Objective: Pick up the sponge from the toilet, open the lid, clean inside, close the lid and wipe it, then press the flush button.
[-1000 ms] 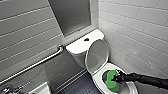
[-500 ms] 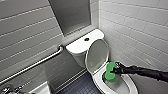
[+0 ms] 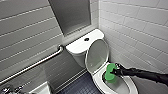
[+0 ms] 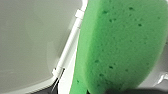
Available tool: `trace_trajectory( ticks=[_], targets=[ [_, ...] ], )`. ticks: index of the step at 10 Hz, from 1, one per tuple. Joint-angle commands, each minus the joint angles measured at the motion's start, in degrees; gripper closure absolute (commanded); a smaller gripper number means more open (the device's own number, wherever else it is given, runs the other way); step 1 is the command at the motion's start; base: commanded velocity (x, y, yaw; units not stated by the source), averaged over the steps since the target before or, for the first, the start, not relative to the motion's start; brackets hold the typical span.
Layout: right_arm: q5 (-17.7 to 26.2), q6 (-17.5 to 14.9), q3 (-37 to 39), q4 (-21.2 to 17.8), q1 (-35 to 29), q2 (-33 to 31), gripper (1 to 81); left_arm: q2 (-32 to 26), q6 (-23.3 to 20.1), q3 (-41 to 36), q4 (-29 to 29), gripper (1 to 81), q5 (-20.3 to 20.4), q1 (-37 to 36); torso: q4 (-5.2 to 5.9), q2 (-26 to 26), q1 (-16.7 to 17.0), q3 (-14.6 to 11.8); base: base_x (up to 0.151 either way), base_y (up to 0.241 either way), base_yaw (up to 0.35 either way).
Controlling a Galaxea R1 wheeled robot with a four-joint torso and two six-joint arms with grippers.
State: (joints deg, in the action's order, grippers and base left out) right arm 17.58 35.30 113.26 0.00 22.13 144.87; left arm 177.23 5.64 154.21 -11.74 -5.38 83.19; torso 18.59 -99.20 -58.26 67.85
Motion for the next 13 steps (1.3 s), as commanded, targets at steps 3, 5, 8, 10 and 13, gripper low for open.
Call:
trace_trajectory(
  ticks=[3, 5, 8, 10, 13],
  targets=[
    [-13.4, 7.0, 7.9, -2.0, -3.6, 1.8, 81.1, -1.3, -0.2, 0.1, 0.8, 1.0, -4.7, 1.6, 0.00, 0.0, 0.0, 0.0, 0.000, 0.000, 0.000],
    [-15.3, 7.1, 3.3, -1.7, -2.6, -2.2, 81.1, -1.2, -0.2, 0.1, 0.8, 1.0, -4.6, 1.8, 0.00, 0.0, 0.0, 0.0, 0.000, 0.000, 0.000],
    [-19.9, 7.1, -5.1, -2.0, 1.5, -11.1, 81.1, -0.7, -0.3, 0.0, 0.7, 1.0, -4.6, 1.8, 0.00, 0.0, 0.0, 0.0, 0.000, 0.000, 0.000],
    [-22.1, 7.1, -5.8, -3.0, 5.2, -13.1, 81.1, -0.7, -0.3, 0.0, 0.7, 1.0, -4.6, 1.8, 0.00, 0.0, 0.0, 0.0, 0.000, 0.000, 0.000],
    [-27.1, 7.1, -6.3, -4.0, 10.9, -14.5, 81.1, -0.6, -0.3, -0.1, 0.7, 1.0, -4.6, 1.8, 0.00, 0.0, 0.0, 0.0, 0.000, 0.000, 0.000]
  ],
)
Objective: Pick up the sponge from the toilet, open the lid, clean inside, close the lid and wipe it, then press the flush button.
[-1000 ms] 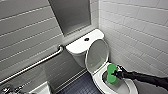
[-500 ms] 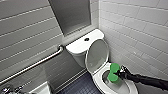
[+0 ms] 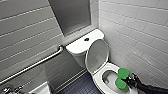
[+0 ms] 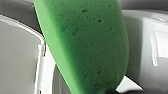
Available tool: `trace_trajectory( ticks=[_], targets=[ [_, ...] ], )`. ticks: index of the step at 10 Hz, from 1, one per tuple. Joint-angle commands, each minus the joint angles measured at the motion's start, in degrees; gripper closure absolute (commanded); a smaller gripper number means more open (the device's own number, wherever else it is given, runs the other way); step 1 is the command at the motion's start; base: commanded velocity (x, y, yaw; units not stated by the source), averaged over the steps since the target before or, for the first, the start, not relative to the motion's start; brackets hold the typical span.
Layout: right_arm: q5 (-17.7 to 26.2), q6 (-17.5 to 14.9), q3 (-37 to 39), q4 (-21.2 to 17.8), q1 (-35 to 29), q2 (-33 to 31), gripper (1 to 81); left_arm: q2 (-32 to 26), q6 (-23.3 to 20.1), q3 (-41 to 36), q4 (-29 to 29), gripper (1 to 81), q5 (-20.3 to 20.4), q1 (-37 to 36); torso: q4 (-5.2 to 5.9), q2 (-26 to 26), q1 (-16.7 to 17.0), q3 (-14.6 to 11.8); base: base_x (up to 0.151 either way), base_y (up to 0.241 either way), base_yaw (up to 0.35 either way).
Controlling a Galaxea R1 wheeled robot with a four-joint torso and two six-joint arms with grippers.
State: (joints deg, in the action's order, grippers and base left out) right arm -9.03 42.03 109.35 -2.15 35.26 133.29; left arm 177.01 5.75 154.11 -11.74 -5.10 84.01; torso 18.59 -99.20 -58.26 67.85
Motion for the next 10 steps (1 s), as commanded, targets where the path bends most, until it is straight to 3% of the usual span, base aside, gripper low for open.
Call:
trace_trajectory(
  ticks=[1, 4, 5, 7, 10],
  targets=[
    [-2.5, 0.3, -3.0, -1.8, 0.1, -3.7, 81.1, -0.3, -0.4, 0.0, 0.7, 1.0, -4.9, 0.9, 0.00, 0.0, 0.0, 0.0, 0.000, 0.000, 0.000],
    [-10.8, 0.2, -10.4, -1.8, 7.4, -11.2, 81.1, 0.0, -0.5, 0.0, 0.5, 1.0, -4.9, 0.9, 0.00, 0.0, 0.0, 0.0, 0.000, 0.000, 0.000],
    [-15.7, 0.2, -14.2, -1.8, 10.1, -14.2, 81.1, 0.3, -0.5, 0.0, 0.4, 1.0, -4.9, 0.9, 0.00, 0.0, 0.0, 0.0, 0.000, 0.000, 0.000],
    [-18.1, 0.0, -18.0, -1.8, 13.7, -17.3, 81.1, 0.6, -0.6, 0.1, 0.2, 1.0, -4.9, 0.9, 0.00, 0.0, 0.0, 0.0, 0.000, 0.000, 0.000],
    [-23.4, -0.2, -17.8, -2.1, 21.3, -16.6, 81.1, 0.7, -0.6, 0.1, 0.3, 1.0, -4.9, 0.9, 0.00, 0.0, 0.0, 0.0, 0.000, 0.000, 0.000]
  ],
)
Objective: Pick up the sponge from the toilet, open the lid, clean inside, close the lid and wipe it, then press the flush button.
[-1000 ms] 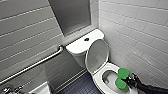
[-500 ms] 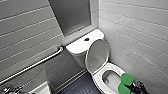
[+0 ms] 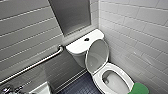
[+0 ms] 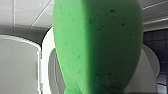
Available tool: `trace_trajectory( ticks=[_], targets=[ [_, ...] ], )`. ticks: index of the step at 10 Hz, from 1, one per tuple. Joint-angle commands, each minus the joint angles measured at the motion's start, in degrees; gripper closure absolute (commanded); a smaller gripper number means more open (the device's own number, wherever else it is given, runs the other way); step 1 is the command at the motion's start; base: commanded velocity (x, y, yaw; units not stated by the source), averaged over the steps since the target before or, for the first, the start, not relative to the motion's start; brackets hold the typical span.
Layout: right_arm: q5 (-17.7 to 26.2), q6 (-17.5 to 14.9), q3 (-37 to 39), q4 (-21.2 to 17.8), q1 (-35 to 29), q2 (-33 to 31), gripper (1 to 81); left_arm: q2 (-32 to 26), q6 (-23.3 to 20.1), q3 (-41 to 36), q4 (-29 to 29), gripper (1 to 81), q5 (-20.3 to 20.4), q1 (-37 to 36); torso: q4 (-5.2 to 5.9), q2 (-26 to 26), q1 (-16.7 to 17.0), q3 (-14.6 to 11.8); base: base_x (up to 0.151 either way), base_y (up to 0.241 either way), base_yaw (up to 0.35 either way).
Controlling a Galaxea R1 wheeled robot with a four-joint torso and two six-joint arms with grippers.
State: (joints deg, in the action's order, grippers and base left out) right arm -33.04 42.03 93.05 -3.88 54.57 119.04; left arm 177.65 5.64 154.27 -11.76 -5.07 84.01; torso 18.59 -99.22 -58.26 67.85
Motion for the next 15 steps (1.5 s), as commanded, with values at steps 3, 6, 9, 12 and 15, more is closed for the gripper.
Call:
trace_trajectory(
  ticks=[3, 6, 9, 12, 15],
  targets=[
    [-0.7, -5.6, -6.6, -0.3, 6.9, -2.6, 81.1, 0.1, -0.5, 0.0, 0.3, 1.0, -4.9, 0.9, 0.00, 0.0, 0.0, 0.0, 0.000, 0.000, 0.000],
    [5.1, -13.1, -12.0, -1.7, 10.0, -3.0, 81.1, 0.1, -0.5, 0.0, 0.3, 1.0, -4.9, 0.9, 0.00, 0.0, 0.0, 0.0, 0.000, 0.000, 0.000],
    [17.0, -16.1, -13.5, -1.2, 6.4, -1.8, 81.1, 0.1, -0.5, 0.1, 0.2, 1.0, -3.7, 0.9, 0.00, 0.0, 0.0, 0.0, 0.000, 0.000, 0.000],
    [31.3, -18.0, -17.8, -1.2, -5.4, -4.3, 81.1, 0.1, -0.5, 0.1, 0.1, 1.0, -3.6, 0.9, 0.00, 0.0, 0.0, 0.0, 0.000, 0.000, 0.000],
    [41.2, -17.7, -18.8, -2.0, -18.1, -4.4, 81.1, 0.1, -0.5, 0.1, 0.1, 1.0, -3.4, 0.9, 0.00, 0.0, 0.0, 0.0, 0.000, 0.000, 0.000]
  ],
)
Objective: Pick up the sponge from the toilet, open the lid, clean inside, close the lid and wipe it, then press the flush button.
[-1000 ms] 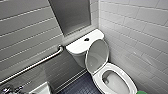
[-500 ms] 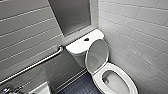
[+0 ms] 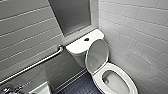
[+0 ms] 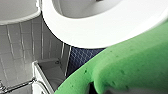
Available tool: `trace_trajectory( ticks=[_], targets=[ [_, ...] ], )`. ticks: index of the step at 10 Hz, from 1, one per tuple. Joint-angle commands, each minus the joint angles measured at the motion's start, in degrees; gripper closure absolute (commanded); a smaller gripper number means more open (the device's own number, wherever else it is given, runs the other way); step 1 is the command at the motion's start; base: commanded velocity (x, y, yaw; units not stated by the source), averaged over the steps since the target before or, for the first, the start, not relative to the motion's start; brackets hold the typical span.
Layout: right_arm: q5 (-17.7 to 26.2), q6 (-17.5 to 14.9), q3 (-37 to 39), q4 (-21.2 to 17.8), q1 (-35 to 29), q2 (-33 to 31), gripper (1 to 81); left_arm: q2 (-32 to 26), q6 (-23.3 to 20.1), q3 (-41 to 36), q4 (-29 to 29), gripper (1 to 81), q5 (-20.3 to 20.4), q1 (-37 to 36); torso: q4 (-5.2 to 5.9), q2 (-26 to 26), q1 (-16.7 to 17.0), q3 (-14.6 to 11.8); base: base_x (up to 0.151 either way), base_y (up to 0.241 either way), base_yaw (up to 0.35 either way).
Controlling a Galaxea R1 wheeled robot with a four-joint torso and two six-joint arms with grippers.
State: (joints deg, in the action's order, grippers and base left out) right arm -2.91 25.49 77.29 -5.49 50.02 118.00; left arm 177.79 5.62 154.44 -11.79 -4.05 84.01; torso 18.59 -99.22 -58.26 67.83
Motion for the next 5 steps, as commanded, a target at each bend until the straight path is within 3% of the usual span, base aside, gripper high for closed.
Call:
trace_trajectory(
  ticks=[1, 5],
  targets=[
    [14.8, -1.1, -3.0, -0.4, -18.5, -3.0, 81.1, -0.1, -0.4, -0.1, 0.1, 1.0, -4.4, 0.9, 0.00, 0.0, 0.0, 0.0, 0.000, 0.000, 0.000],
    [28.5, 1.8, 1.3, -0.1, -33.2, 2.2, 81.1, -0.1, -0.4, -0.1, 0.2, 1.0, -4.4, 0.9, 0.00, 0.0, 0.0, 0.0, 0.000, 0.000, 0.000]
  ],
)
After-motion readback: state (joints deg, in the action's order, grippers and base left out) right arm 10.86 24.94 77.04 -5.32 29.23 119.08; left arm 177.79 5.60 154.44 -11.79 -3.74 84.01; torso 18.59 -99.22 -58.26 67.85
